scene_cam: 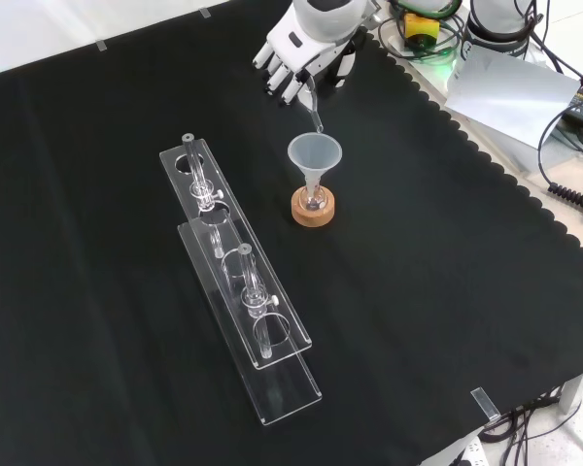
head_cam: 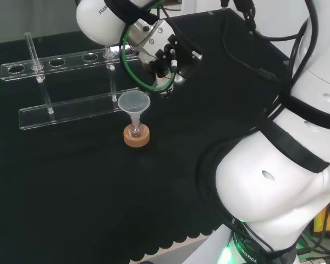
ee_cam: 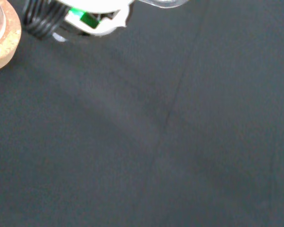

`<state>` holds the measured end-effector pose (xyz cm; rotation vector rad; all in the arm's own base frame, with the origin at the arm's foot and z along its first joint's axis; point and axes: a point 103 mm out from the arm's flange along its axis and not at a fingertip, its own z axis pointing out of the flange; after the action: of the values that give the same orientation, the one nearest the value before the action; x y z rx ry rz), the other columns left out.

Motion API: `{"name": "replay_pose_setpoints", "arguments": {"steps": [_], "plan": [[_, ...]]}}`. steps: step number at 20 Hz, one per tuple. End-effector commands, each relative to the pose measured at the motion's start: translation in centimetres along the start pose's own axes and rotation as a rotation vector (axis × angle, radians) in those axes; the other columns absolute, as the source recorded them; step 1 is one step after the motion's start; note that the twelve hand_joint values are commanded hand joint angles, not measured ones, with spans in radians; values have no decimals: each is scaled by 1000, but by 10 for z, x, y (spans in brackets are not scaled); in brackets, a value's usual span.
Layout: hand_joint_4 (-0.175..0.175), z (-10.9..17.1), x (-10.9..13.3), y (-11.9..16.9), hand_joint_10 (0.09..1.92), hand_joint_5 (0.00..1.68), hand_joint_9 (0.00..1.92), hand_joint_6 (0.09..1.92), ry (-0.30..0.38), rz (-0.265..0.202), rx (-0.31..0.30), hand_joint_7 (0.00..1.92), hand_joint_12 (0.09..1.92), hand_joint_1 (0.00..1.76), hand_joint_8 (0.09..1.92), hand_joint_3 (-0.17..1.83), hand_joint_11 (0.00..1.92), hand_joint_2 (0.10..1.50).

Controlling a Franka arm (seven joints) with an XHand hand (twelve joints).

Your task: Pour all the NaCl from the weighing funnel into the round-bottom flask.

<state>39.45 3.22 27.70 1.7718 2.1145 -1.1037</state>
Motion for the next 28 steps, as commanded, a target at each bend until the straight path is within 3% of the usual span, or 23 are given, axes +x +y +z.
{"name": "replay_pose_setpoints", "arguments": {"steps": [1,5,15,22,28], "plan": [[175,-10,9,1,377,1118,956,962,-69,-10,-2,652,1178,1083,604,705,652,704],[175,-7,7,3,377,1118,956,963,-78,-22,-19,652,1178,1083,604,706,652,703],[175,-15,12,6,376,1119,955,964,-98,-4,-7,649,1178,1084,604,710,652,701],[175,-21,18,8,377,1118,955,966,-152,4,9,647,1177,1083,604,711,652,701],[175,-22,18,7,376,1117,955,967,-141,7,13,646,1177,1083,604,713,651,700]]}}
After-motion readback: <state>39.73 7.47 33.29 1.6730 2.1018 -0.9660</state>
